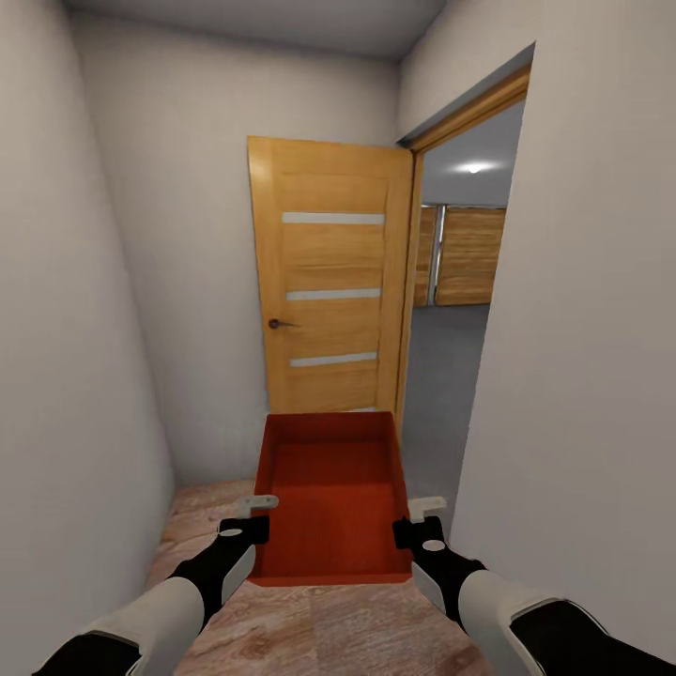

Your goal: Move the two storage containers from the living room to the garage. In the garage, place one container on the floor and stack the other container on top of it (either order is fine).

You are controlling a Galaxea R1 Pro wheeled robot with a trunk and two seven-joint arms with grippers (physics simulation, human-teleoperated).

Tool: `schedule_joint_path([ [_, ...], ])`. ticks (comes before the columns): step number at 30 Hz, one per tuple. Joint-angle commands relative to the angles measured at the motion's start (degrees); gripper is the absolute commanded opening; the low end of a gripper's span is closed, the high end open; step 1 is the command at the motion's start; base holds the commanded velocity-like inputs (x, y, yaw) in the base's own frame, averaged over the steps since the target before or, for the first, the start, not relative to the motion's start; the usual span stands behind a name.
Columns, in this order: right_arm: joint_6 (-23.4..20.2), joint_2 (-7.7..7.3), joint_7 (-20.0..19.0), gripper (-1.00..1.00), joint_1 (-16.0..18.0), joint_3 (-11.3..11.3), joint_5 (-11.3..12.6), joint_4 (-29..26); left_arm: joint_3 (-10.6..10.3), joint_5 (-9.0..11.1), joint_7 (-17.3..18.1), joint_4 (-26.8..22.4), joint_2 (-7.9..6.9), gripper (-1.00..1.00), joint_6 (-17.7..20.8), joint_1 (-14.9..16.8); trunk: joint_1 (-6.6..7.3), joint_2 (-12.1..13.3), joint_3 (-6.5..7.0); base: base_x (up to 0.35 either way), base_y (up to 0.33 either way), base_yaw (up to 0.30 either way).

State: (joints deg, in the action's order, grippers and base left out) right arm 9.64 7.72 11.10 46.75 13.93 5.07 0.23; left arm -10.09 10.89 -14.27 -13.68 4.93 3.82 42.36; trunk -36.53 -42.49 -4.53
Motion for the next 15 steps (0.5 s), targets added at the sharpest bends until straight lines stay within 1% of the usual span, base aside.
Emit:
schedule_joint_path([
  [1, 0.6, 0.02, 1.7, -1.0, 0.1, -1.5, 0.4, -0.1, 0.7, 0.7, -1.3, 0.1, -2.99, -1.0, 0.4, 0.0, -0.02, -0.1, -0.09, 0.072, 0.061, -0.282],
  [5, 0.6, 0.02, 1.7, -1.0, 0.1, -1.5, 0.4, -0.1, 0.7, 0.7, -1.3, 0.1, -2.99, -1.0, 0.4, 0.0, -0.02, -0.1, -0.09, 0.167, 0.151, -0.282],
  [15, 0.6, 0.02, 1.7, -1.0, 0.1, -1.5, 0.4, -0.1, 0.7, 0.7, -1.3, 0.1, -3.0, -1.0, 0.4, 0.0, -0.02, -0.1, -0.09, 0.24, 0.217, -0.282],
])
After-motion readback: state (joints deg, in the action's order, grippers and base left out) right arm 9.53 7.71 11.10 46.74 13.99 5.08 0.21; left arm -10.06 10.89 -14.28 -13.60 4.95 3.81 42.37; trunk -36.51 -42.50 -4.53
